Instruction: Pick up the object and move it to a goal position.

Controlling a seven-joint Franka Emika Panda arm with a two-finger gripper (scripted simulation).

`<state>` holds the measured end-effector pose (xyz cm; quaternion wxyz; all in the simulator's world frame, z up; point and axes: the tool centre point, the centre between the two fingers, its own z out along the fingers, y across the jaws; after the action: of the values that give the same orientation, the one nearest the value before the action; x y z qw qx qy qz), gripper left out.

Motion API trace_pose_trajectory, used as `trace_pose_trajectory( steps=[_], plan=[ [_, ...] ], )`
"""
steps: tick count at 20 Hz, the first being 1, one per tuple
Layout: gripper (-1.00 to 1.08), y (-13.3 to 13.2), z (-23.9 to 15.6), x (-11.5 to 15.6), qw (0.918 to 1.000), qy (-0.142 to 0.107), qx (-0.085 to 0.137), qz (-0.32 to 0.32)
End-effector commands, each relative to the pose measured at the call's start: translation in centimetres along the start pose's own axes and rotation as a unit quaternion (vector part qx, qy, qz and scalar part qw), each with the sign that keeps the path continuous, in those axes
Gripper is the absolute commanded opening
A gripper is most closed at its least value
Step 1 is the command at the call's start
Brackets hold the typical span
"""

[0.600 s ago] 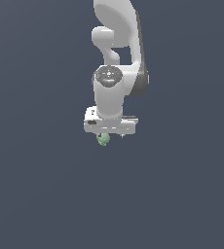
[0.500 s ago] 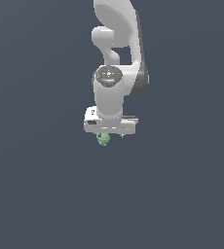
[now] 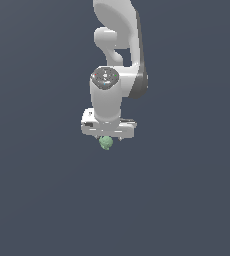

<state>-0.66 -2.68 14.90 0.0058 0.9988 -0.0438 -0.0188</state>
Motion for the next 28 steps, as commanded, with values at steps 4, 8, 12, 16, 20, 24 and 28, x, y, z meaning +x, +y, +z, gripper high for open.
trace_pose_trajectory(
  steps=[4,8,12,16,20,24,28],
  plan=[
    [1.0,0.0,0.1,-0.1,1.0,0.0,0.0,-0.004],
    [1.0,0.2,0.3,-0.2,0.9998,0.001,0.0,-0.019],
    [1.0,0.3,0.8,-0.5,0.999,0.002,0.0,-0.044],
    [1.0,0.6,1.4,-0.9,0.9969,0.003,0.0,-0.079],
    [1.0,0.8,2.2,-1.5,0.9922,0.006,0.0,-0.125],
    [1.0,1.1,3.0,-2.1,0.9844,0.008,0.0,-0.176],
    [1.0,1.4,3.8,-2.8,0.9739,0.011,0.0,-0.227]
  ],
)
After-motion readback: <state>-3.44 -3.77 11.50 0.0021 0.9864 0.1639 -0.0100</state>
